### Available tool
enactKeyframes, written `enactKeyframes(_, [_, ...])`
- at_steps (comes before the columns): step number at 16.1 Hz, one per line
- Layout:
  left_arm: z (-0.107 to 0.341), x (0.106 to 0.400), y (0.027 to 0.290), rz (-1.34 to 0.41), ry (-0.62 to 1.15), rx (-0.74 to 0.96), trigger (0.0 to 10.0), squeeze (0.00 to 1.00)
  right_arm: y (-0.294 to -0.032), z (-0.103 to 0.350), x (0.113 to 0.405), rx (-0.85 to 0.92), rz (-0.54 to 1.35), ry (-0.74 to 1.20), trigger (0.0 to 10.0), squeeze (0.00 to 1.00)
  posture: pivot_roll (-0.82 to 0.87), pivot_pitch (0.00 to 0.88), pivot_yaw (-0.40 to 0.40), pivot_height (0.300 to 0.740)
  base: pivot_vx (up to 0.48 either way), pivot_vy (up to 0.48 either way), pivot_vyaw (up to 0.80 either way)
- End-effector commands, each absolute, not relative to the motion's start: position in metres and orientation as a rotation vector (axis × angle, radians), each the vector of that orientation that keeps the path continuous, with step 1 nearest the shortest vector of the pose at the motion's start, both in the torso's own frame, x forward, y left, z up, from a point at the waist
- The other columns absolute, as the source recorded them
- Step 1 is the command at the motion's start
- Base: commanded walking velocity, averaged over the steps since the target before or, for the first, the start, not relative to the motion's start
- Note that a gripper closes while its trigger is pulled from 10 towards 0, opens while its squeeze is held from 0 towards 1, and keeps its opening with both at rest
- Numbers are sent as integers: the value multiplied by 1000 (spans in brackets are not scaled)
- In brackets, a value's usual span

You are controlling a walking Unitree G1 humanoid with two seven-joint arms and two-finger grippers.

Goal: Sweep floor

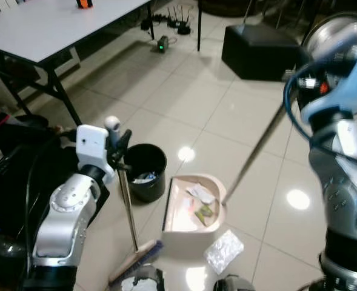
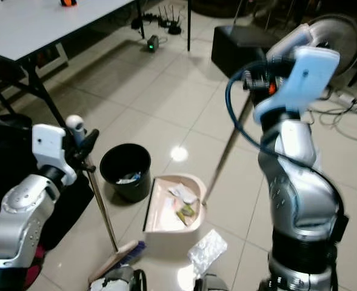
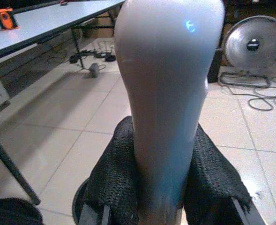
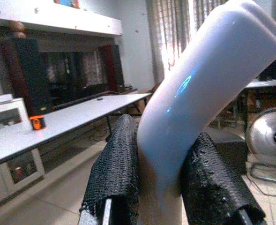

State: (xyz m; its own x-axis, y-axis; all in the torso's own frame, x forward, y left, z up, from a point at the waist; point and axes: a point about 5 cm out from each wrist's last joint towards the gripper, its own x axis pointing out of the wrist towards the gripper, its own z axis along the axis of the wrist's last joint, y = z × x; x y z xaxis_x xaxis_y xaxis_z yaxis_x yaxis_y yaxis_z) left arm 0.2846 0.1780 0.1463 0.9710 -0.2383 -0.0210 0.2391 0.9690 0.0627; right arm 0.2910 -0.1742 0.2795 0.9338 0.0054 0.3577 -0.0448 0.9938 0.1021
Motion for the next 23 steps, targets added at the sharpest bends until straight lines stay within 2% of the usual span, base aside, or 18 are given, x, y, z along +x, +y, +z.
enactKeyframes(1, [157, 286, 174, -246, -37, 97, 10000, 0, -174, 299, 284, 106, 48, -424, 10000, 0, -113, 31, 10, 740, 0, 0, 0])
enactKeyframes(4, [157, 294, 173, -183, -69, 116, 10000, 0, -173, 315, 284, 113, 69, -419, 10000, 0, -171, 29, -9, 740, 0, 0, 0])
enactKeyframes(7, [161, 296, 164, -225, -84, 111, 10000, 0, -172, 326, 284, 135, 67, -421, 10000, 0, -174, 24, -34, 740, 0, 0, 0])
enactKeyframes(11, [163, 286, 167, -227, -83, 146, 10000, 0, -172, 328, 287, 190, 76, -431, 10000, 0, -119, 11, -5, 740, 0, 0, 0])
enactKeyframes(14, [168, 280, 171, -231, -93, 166, 10000, 0, -170, 318, 291, 184, 83, -405, 10000, 0, -87, 2, 14, 740, 0, 0, 800])
enactKeyframes(19, [179, 288, 164, -269, -141, 164, 10000, 0, -170, 314, 291, 207, 70, -419, 10000, 0, -91, 0, 37, 740, 0, 451, 125])
enactKeyframes(23, [176, 294, 151, -326, -134, 163, 10000, 0, -176, 303, 285, 143, 26, -409, 10000, 0, -111, 0, 48, 740, 0, 476, 0])
